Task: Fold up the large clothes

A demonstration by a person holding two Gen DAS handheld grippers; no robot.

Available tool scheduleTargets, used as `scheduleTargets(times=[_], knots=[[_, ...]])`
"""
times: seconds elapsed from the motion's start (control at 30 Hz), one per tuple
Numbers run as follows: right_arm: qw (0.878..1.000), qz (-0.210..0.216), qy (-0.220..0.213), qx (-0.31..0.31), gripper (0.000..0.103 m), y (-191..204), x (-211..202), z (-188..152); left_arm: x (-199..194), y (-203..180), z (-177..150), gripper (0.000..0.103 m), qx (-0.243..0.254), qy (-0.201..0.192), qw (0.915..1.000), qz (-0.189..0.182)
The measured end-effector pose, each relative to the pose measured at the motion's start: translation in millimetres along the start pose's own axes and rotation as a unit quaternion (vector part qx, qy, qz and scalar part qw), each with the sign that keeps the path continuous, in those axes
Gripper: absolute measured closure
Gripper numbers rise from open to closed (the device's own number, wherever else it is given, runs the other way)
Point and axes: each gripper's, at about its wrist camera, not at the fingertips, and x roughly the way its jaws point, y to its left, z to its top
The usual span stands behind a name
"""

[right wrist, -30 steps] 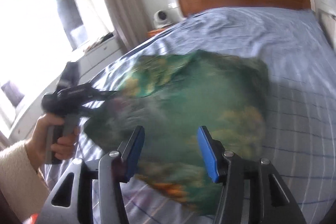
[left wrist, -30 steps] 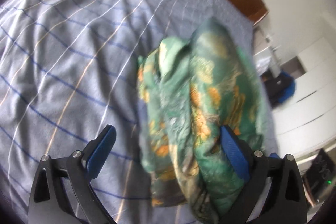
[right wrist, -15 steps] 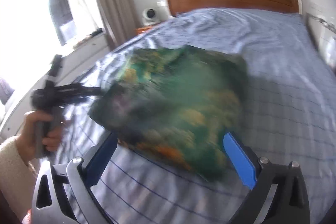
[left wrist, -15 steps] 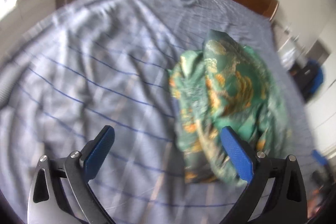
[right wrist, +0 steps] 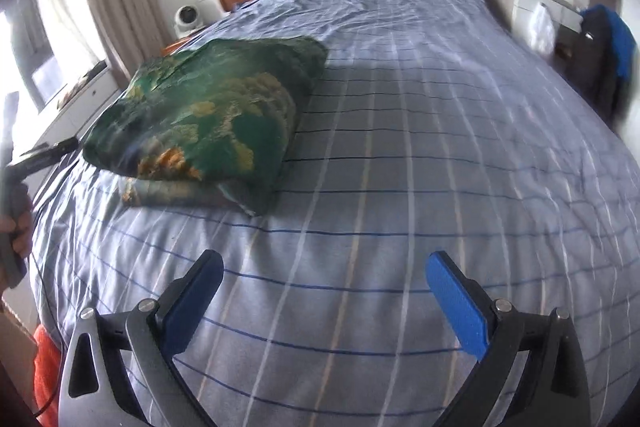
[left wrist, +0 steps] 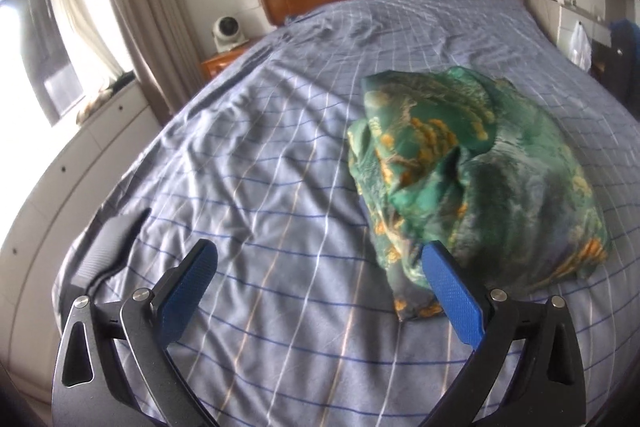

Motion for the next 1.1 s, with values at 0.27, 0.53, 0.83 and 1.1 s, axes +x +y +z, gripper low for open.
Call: scheduleTargets(times=[0.27, 0.53, 0.83, 1.1], knots=[[0.999, 0.015, -0.003, 0.029, 0.003, -5.9, -1.8, 1.0, -7.5, -9.2, 2.7, 0.001, 0.028, -0.008, 0.9992, 0.028], [0.998, 0.053, -0.016, 0.032, 0.003, -6.3, 0.8, -1.9, 36.0, 15.9, 11.2, 0.001, -0.031, 0.116, 0.9742, -0.191], [0.992, 0.116, 0.013, -0.051, 0.000, -1.8, 34.5, 35.9, 137.1, 72.8, 39.2, 0.001, -0.268, 0.162, 0.8325, -0.457], [0.941, 0.317, 0.052, 0.103, 0.000, -27.8, 123.8, 121.8, 206.7, 46.6, 17.6, 0.000, -0.277, 0.206, 0.8346, -0.429]])
